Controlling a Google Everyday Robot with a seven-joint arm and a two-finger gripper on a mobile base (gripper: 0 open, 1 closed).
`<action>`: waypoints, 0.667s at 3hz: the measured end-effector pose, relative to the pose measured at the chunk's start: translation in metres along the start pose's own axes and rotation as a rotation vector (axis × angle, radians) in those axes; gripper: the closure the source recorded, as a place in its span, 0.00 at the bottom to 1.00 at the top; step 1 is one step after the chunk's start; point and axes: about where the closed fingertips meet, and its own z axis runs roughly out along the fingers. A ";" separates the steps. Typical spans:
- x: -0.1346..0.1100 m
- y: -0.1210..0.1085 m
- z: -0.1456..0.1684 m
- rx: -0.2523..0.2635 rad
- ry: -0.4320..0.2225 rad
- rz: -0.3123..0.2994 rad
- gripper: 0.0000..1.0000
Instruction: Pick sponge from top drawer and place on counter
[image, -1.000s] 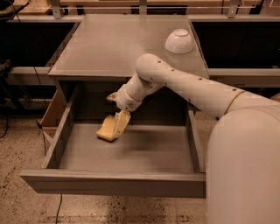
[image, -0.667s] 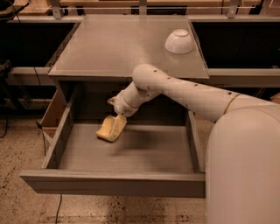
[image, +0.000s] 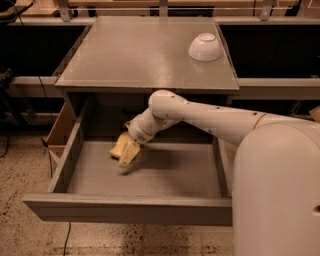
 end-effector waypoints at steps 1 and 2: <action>0.019 0.002 -0.005 0.031 0.014 0.036 0.18; 0.028 0.013 -0.033 0.082 -0.004 0.047 0.49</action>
Offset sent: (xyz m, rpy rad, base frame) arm -0.0222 -0.0739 0.0235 0.0216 -0.0738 -0.1382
